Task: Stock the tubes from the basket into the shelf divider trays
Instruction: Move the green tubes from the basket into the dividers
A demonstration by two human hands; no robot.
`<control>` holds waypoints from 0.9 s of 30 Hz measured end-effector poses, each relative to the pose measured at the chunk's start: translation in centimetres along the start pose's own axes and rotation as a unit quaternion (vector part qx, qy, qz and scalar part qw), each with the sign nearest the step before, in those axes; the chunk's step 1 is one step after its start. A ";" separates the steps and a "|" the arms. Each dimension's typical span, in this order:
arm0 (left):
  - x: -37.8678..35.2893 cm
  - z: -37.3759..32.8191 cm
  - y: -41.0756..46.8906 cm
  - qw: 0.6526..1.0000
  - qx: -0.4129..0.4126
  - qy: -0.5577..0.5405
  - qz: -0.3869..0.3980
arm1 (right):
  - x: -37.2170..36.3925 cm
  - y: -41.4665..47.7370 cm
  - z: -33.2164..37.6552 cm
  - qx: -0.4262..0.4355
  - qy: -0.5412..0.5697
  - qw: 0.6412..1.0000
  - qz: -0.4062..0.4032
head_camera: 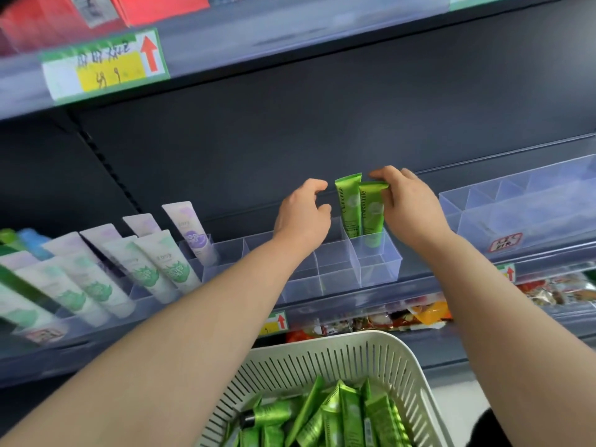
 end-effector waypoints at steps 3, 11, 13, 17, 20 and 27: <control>0.5 -1.1 -1.0 0.998 -0.022 0.052 0.002 | 0.6 -0.5 0.8 0.016 -0.046 0.999 -0.016; -0.5 -2.1 -5.7 0.959 -0.071 0.261 0.080 | 0.4 -2.7 4.7 0.094 -0.179 0.979 -0.020; -0.2 -1.6 -7.6 0.954 -0.070 0.276 0.091 | -0.9 -4.1 5.8 0.116 -0.195 0.974 0.014; -0.9 1.3 -12.2 0.956 -0.064 0.266 0.108 | -4.4 -8.1 7.8 0.147 -0.182 0.968 0.088; -4.6 5.7 -16.1 0.959 -0.044 0.232 0.159 | -8.6 -11.0 8.0 0.147 -0.181 0.959 0.164; -11.2 13.8 -21.8 0.951 0.029 0.186 0.245 | -13.5 -15.0 8.1 0.174 -0.189 0.955 0.146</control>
Point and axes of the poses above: each hand's wrist, its own y-axis towards the middle knuckle, its own x-axis out of the back of the hand, z = x × y, the point moved 10 cm from there along y, towards the middle knuckle, and after that the axes turned 12 degrees about z, right-handed, at the moved point
